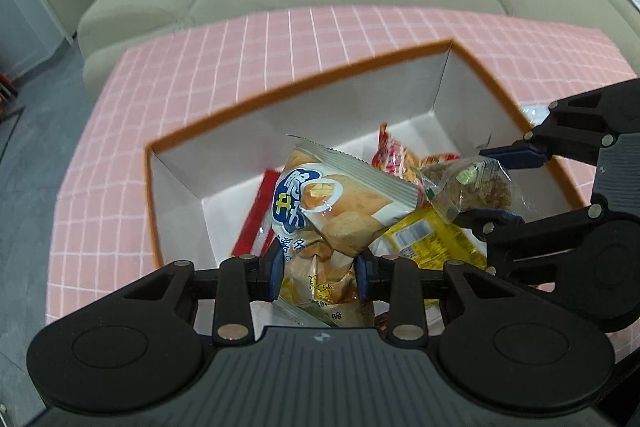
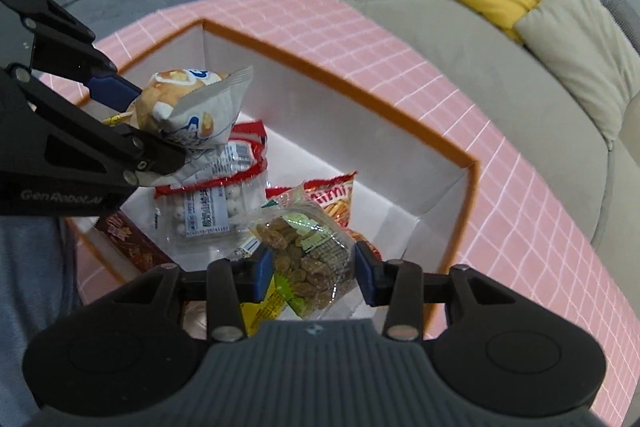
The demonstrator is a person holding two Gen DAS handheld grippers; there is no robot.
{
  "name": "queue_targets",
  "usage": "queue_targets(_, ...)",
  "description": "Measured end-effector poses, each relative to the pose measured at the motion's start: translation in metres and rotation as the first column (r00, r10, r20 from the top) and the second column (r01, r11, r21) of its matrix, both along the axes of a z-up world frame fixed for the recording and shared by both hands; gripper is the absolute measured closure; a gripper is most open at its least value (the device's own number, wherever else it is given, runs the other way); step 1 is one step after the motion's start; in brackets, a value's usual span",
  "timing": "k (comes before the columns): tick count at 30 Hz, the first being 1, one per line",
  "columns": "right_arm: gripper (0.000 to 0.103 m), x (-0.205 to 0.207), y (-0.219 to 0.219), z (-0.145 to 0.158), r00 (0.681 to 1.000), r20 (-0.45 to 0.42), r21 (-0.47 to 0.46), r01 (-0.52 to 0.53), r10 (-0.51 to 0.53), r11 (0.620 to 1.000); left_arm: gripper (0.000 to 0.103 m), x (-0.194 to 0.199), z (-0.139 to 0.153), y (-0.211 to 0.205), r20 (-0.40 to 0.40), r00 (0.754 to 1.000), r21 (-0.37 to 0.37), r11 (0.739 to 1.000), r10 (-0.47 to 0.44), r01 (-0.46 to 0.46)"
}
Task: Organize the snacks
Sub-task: 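Open both tools to drop the chip bag and nut bag into the box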
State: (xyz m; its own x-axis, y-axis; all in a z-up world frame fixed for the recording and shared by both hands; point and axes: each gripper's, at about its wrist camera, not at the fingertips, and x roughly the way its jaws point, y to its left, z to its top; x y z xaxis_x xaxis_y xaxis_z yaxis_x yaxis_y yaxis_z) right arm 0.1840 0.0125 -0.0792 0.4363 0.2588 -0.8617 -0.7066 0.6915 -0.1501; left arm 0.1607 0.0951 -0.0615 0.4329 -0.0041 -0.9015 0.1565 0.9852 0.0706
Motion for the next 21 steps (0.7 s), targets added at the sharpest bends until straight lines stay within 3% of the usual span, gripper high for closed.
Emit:
queue_targets(9, 0.063, 0.02, 0.012, -0.034, 0.999, -0.034, -0.09, -0.018, 0.015, 0.996, 0.064, 0.007, -0.025, -0.003, -0.115, 0.993, 0.034, 0.999, -0.009, 0.013)
queue_targets(18, 0.061, 0.029, 0.008, -0.045, 0.997, -0.08, -0.082, -0.026, 0.02, 0.996, 0.062, 0.013, -0.035, -0.006, -0.175, 0.985, 0.054, 0.998, -0.007, 0.017)
queue_targets(21, 0.06, 0.03, 0.005, -0.044, 0.996, -0.081, -0.069, -0.029, 0.023, 0.997, 0.056, 0.012, -0.036, -0.008, -0.183, 0.983, 0.068, 0.997, -0.011, 0.024)
